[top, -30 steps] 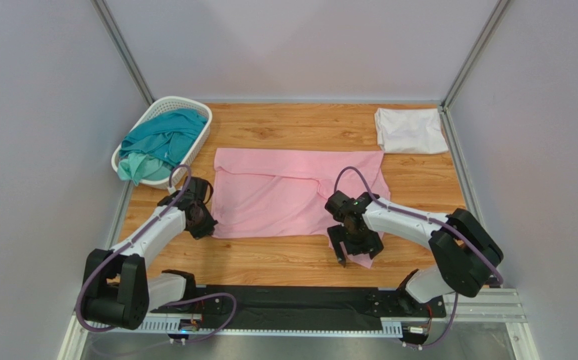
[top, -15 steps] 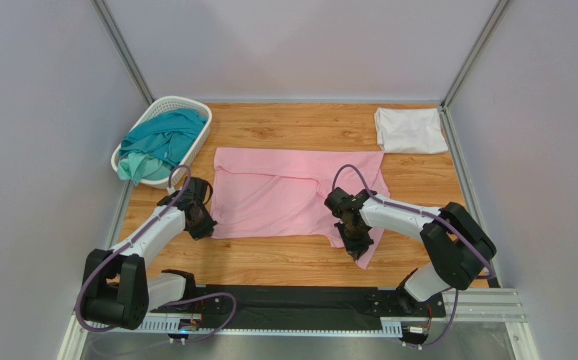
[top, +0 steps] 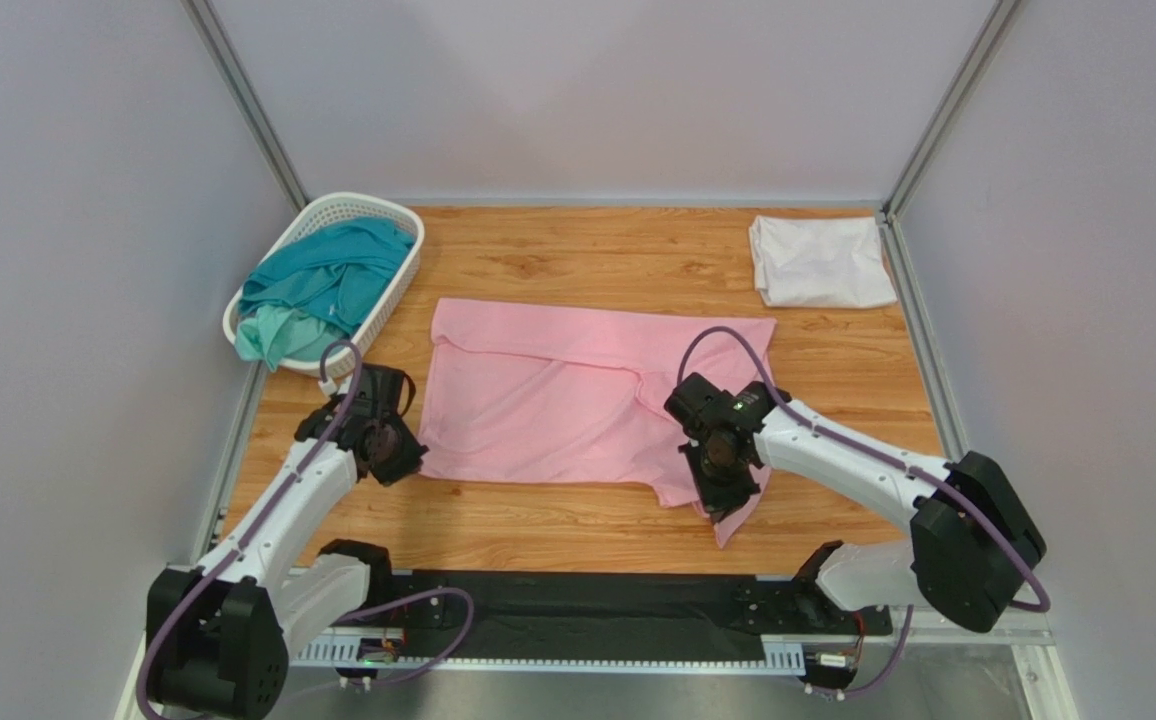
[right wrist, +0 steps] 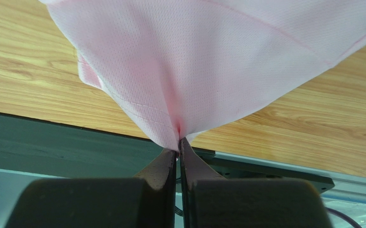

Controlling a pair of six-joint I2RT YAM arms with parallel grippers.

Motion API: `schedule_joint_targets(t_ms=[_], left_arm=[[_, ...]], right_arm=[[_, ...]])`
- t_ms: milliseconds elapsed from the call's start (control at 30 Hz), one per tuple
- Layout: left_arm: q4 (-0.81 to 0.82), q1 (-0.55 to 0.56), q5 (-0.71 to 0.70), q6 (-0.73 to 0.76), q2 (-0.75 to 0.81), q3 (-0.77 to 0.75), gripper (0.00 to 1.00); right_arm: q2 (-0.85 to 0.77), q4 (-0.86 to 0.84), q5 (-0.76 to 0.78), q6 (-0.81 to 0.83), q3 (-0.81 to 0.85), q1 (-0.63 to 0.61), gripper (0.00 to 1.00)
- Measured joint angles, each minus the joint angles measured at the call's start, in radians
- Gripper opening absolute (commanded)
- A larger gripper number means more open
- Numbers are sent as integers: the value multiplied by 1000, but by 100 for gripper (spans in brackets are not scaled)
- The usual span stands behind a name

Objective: Fold and stack the t-shirts
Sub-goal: Fold the tshirt

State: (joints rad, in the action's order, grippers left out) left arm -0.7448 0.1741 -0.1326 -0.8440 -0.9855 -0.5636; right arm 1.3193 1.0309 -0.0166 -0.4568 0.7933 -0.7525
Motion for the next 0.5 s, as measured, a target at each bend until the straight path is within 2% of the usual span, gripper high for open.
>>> schedule_joint_targets(t_ms=[167, 500], left_arm=[[-13, 0, -1, -1, -15, -33, 0], [5, 0, -4, 9, -141, -187, 0]], right_arm=[[7, 26, 68, 21, 115, 39, 0], [91, 31, 156, 99, 320, 135, 0]])
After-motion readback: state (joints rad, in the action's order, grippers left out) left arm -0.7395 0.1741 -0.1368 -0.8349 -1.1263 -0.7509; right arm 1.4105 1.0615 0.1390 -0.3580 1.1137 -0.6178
